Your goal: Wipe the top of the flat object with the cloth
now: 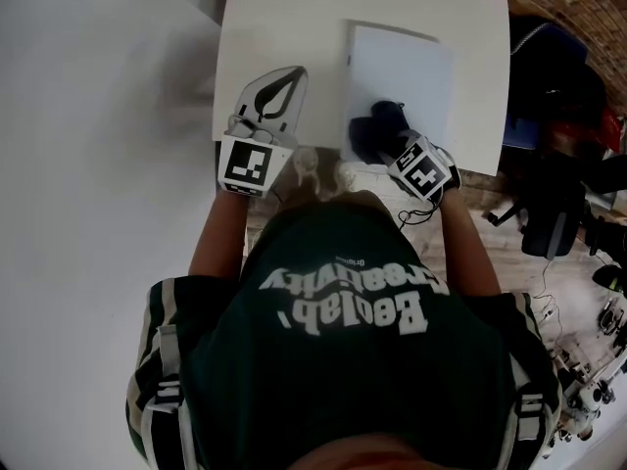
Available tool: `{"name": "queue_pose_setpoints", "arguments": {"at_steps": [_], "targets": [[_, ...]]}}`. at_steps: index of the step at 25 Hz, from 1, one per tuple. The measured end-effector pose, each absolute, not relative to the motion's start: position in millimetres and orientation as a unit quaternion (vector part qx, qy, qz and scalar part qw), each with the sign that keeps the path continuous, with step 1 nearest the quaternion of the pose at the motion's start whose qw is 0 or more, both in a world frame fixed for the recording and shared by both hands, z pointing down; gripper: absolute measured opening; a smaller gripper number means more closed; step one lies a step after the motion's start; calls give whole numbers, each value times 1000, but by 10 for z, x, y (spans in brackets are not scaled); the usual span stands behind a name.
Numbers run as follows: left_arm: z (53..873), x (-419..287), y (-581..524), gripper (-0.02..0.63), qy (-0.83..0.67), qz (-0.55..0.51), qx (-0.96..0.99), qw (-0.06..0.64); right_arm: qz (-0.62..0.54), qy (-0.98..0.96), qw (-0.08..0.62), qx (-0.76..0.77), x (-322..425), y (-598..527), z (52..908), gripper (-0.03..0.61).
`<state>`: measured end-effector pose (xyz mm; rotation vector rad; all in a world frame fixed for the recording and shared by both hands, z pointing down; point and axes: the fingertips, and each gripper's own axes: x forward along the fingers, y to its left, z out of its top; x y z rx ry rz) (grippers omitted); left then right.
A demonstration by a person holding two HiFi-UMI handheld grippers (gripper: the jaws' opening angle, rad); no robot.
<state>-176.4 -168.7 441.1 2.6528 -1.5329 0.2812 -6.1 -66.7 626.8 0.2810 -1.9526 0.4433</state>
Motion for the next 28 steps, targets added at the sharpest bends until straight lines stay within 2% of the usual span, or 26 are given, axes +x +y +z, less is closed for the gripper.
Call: {"name": "queue_pose_setpoints", "arguments": {"at_steps": [6, 8, 10, 14, 18, 23, 28], "targets": [[4461, -1767, -1595, -6, -498, 95, 861, 43, 70, -864, 430, 253, -702, -2562, 5696, 49], [4479, -1766, -1575, -6, -501, 96, 859, 43, 63, -856, 443, 260, -874, -3028, 5790, 49], [4483, -1760, -1553, -6, -505, 97, 857, 44, 95, -830, 491, 247, -850, -3110, 6151, 49], [4509, -1799, -1463, -6, -509, 107, 853, 42, 107, -833, 489, 235, -778, -2651, 6206, 49], [4543, -1928, -1450, -6, -521, 104, 846, 47, 134, -850, 475, 186, -695, -1595, 6246, 49], [4514, -1871, -1523, -6, -511, 104, 852, 42, 196, -841, 495, 97, -532, -461, 6322, 49], [4461, -1618, -1524, -6, -506, 106, 855, 34, 163, -854, 486, 84, -470, -351, 6247, 49]]}}
